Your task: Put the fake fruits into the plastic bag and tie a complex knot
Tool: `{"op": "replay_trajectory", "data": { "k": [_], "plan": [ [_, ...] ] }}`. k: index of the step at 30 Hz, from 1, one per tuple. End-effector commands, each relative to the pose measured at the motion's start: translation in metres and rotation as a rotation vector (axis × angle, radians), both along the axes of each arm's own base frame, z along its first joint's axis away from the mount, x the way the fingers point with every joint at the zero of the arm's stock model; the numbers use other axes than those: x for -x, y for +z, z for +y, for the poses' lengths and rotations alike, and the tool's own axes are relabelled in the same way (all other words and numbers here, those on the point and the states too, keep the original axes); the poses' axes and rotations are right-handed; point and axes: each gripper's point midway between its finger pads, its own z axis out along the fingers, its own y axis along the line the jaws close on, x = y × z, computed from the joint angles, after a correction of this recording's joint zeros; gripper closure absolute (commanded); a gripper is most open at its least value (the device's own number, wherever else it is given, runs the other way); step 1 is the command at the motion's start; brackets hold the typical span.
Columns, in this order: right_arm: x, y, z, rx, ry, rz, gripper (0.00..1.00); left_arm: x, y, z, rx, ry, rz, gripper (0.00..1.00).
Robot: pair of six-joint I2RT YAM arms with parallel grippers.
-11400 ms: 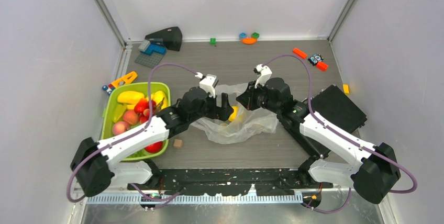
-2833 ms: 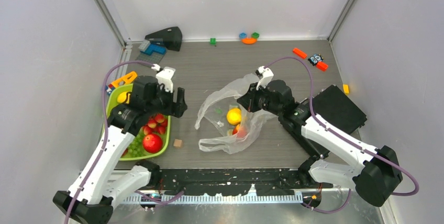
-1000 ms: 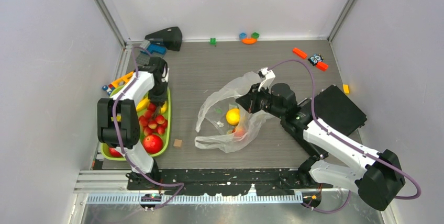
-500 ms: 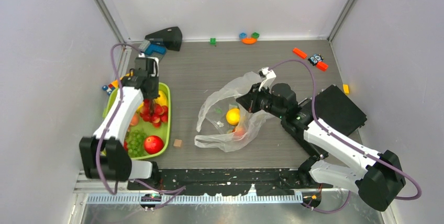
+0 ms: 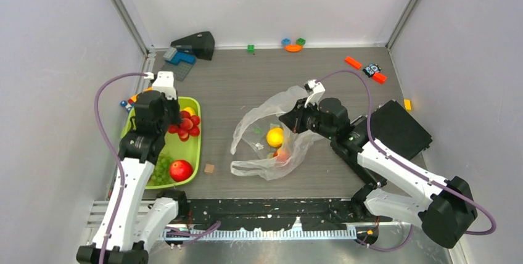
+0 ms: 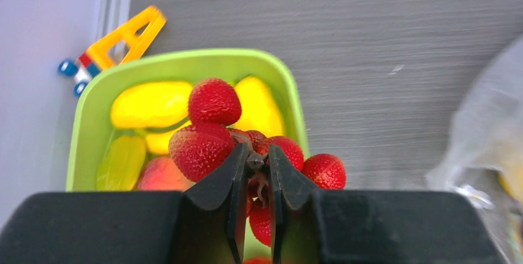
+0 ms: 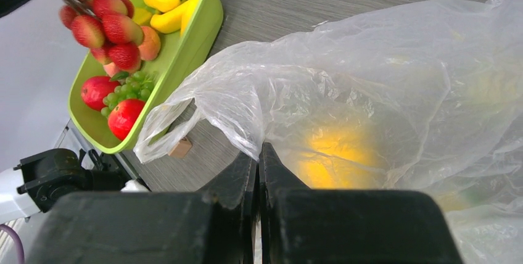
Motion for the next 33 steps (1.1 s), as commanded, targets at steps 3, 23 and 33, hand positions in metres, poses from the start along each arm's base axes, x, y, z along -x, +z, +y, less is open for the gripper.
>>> {"op": "replay_trajectory", "data": {
  "k": [3,23,33],
  "plan": [
    [-0.010,0.026,0.002,0.005,-0.016,-0.058,0.95,0.028,0.080,-0.070,0.064,-0.310,-0.259,1.00],
    [-0.003,0.035,-0.003,-0.017,-0.022,-0.071,0.95,0.128,0.110,-0.311,0.424,-1.232,-0.132,1.00],
    [0.001,0.030,-0.006,-0.008,-0.019,-0.057,0.95,0.078,0.037,-0.297,0.231,-1.050,-0.076,1.00]
  ]
}}
